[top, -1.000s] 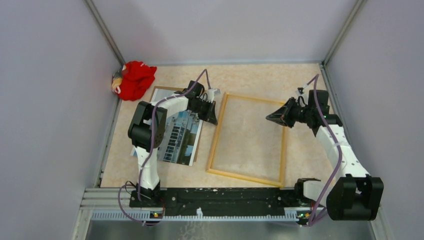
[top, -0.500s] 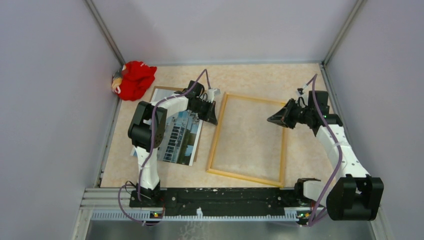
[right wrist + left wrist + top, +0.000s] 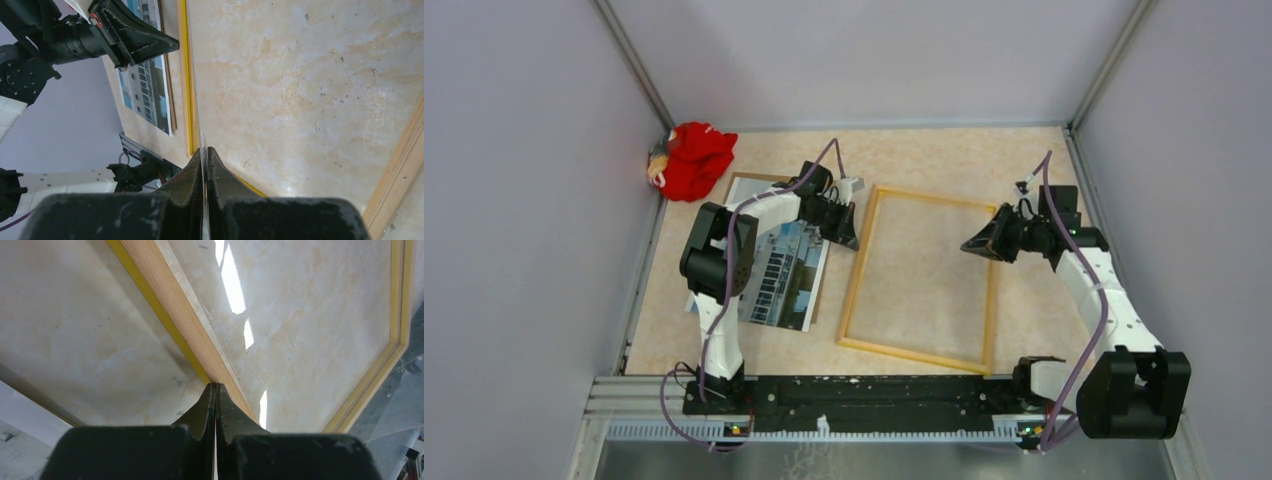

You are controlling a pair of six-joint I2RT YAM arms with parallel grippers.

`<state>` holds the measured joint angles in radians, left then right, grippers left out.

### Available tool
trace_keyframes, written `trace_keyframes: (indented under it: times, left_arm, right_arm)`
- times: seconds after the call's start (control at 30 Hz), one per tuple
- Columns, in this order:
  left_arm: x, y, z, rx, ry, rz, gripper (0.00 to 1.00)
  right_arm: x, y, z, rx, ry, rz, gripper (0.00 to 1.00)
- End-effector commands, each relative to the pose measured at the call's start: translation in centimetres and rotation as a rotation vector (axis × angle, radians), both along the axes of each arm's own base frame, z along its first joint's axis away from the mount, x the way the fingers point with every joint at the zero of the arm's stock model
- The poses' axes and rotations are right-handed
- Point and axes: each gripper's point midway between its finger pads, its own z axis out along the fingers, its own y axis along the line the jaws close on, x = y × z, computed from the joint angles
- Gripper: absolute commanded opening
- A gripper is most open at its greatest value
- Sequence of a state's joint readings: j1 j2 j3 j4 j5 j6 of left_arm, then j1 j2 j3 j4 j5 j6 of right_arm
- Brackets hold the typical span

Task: Put the photo into the frame
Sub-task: Place the photo frame item in the photo frame.

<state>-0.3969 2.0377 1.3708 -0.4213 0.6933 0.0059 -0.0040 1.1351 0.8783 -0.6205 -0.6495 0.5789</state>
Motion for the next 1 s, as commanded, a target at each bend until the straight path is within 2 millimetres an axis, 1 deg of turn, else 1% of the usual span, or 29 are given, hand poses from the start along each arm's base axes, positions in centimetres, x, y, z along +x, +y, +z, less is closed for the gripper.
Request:
trace_keyframes:
  times: [0.0,0.23,0.4,0.7,0.8,0.97]
  left_arm:
    - [-2.2,1.1,-3.1,0.082,0.100,-0.011,0.00]
    - [-2.1,1.1,-3.2,0.085,0.096,-0.012,0.00]
    - [-2.2,1.2,-3.3,0.087,0.099,-0.013,0.00]
    - [-2.3,1.3,-3.4,0.088,0.094,-0.014,0.00]
    - [-2.3,1.2,-3.3,0.087,0.092,-0.015,0.00]
    - [-2.3,1.3,-3.3,0.088,0.089,-0.016,0.00]
  right_arm:
    - [-0.2,1.0,0.9,0.050,0.001,0.053,0.00]
    - [0.0,2.2,1.8,0.159,-0.012,0.056,0.00]
    - [0.5,2.6,2.5,0.217,-0.022,0.045,0.00]
    - [1.4,3.5,4.5,0.342,-0.043,0.022,0.00]
    - [1.7,3.5,4.7,0.354,-0.045,0.010,0.00]
    - [1.7,3.7,4.2,0.355,-0.038,0.000,0.00]
